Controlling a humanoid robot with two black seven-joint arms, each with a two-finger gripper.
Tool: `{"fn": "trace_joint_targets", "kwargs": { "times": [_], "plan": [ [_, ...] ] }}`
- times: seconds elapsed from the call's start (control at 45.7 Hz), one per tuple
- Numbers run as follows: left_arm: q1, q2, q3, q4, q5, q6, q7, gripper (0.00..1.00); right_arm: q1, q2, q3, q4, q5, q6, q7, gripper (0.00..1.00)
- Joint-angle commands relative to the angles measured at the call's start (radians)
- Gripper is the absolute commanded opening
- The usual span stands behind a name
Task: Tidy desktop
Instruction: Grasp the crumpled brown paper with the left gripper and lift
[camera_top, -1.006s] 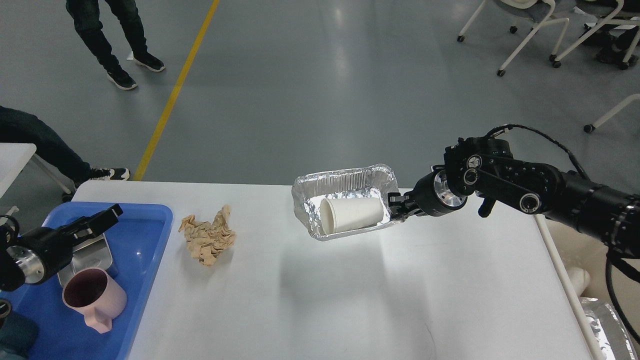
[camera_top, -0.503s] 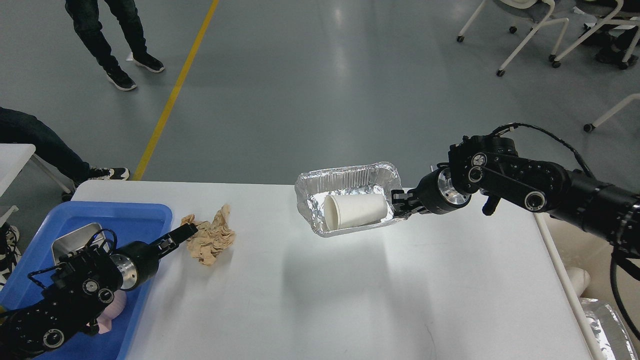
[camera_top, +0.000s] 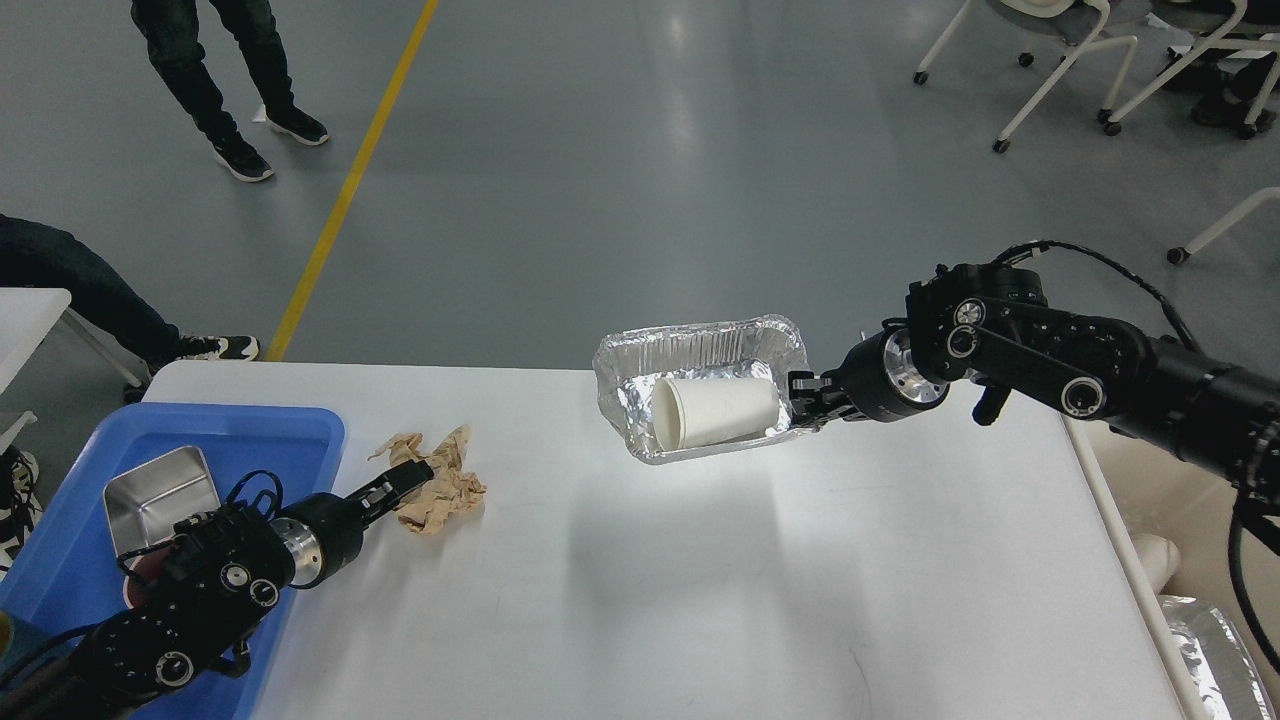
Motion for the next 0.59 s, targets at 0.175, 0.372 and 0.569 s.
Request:
{"fn": "trace_joint_targets", "kwargs": {
  "times": [0.175, 0.372, 0.569],
  "plan": [
    [-0.011, -0.001, 0.043, -0.015, 0.003, -0.008, -0.034, 0.00, 0.000, 0.002, 0.005, 0.001, 0.000, 0.000, 0.000, 0.00],
    [-0.009, 0.157, 0.023, -0.271, 0.001, -0.051, -0.039, 0.00, 0.000, 0.006, 0.005, -0.001, 0.000, 0.000, 0.000, 0.00],
    [-0.024, 0.346, -0.165, -0.500, -0.077, -0.100, -0.070, 0.00, 0.000, 0.014, 0.005, -0.001, 0.000, 0.000, 0.000, 0.00]
  ]
}}
